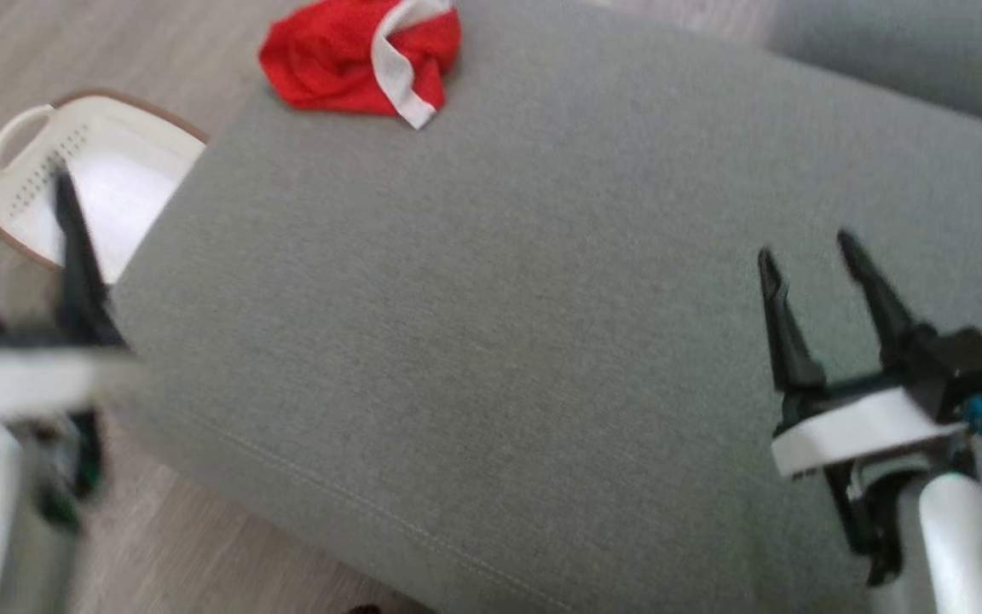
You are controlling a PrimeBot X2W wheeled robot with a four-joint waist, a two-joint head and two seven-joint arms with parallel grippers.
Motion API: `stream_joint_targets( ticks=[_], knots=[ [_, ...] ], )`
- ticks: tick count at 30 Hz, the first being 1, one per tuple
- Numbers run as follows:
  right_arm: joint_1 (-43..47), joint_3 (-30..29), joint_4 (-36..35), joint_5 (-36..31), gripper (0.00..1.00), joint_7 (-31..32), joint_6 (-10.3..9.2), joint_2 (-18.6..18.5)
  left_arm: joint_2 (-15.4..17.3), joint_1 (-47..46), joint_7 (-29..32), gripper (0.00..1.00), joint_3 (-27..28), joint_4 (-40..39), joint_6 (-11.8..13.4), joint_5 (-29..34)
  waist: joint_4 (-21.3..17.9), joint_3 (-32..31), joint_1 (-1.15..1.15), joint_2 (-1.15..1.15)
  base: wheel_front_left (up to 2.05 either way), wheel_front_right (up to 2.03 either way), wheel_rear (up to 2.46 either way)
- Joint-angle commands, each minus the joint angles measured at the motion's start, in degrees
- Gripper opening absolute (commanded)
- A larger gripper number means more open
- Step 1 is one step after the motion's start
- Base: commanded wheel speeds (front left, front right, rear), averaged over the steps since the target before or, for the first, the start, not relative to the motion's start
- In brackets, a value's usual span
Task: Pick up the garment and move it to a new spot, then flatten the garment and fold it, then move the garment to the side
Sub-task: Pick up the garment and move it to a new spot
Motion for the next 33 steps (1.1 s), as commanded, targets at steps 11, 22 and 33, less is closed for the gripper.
stream_joint_targets(
  ticks=[11,22,33],
  knots=[
    [-9.2,2.0,-15.9,-6.0,1.0,7.2,0.39,-0.2,10.5,-37.1,11.7,1.0,3.6,12.2,-5.9,-2.2,-15.8,17.8,-0.01,0.0,0.0,0.0,0.0],
    [-9.8,1.3,-24.0,-8.1,1.0,10.3,0.39,-0.3,8.5,-45.1,16.4,1.0,1.6,33.9,-5.5,-3.4,-20.4,26.6,-0.01,0.0,0.0,0.0,0.0],
    [-10.0,-0.5,-25.5,-8.4,1.0,10.1,0.39,-0.5,6.5,-48.3,14.1,0.0,-0.6,48.9,-6.3,-3.0,-20.1,29.0,-0.01,0.0,0.0,0.0,0.0]
  ],
)
